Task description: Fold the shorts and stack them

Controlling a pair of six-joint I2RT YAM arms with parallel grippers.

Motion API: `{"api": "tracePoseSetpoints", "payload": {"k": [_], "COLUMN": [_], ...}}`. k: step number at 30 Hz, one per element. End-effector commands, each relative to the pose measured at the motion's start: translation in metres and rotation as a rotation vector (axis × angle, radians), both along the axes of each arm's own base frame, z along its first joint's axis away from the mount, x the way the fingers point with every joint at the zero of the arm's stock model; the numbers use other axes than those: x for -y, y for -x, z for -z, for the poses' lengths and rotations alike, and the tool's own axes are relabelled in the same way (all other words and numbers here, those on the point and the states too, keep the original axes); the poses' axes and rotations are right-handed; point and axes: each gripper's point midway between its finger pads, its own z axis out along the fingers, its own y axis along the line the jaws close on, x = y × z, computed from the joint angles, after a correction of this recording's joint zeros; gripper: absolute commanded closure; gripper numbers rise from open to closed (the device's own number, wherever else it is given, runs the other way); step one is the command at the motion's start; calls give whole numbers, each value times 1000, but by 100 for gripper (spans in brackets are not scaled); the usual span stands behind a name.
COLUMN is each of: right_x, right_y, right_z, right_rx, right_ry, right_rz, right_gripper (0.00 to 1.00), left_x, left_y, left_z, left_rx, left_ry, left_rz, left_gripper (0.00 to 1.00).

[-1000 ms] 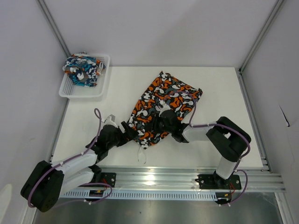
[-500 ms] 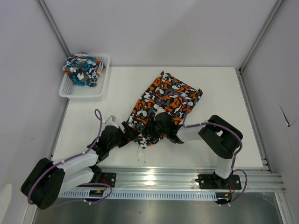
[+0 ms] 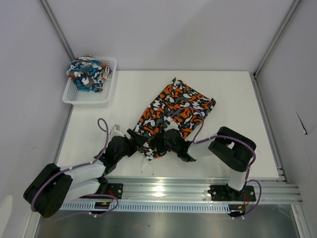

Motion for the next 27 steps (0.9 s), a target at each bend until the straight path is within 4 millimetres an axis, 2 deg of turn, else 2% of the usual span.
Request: {"api": "tracePoseSetpoints", "payload": {"k": [1,5,9,12,16,24,27], "right_x": [22,24,21,19,18,16,19], "right_y": [14,13,14,15,15,13,14], "right_z": [24,23,22,23,22,22,23], "right_rx": [-45,-46,-47,-53,-56,-60,-62], "right_ry": [79,73,59,51,46,48,52], "right_rz": [60,76,73,68,69,78,83], "right_gripper": [64,64,64,64,64,64,64], "left_x": [-29,-41,-46,-37,-29,-6,-2], "left_y": [9,16,14,6,4,24,30], "left_z": [30,38,35,24,27,44,46], "left_rx": [-67,-91,-65,-22,-43,-124,-136], "left_ry": [-99,-141,-138,-107,-109,-53,-54], "left_rz": [-103,-130,-161,-138,-104,-28,-33], "left_gripper": [4,4,4,4,4,7,7]}}
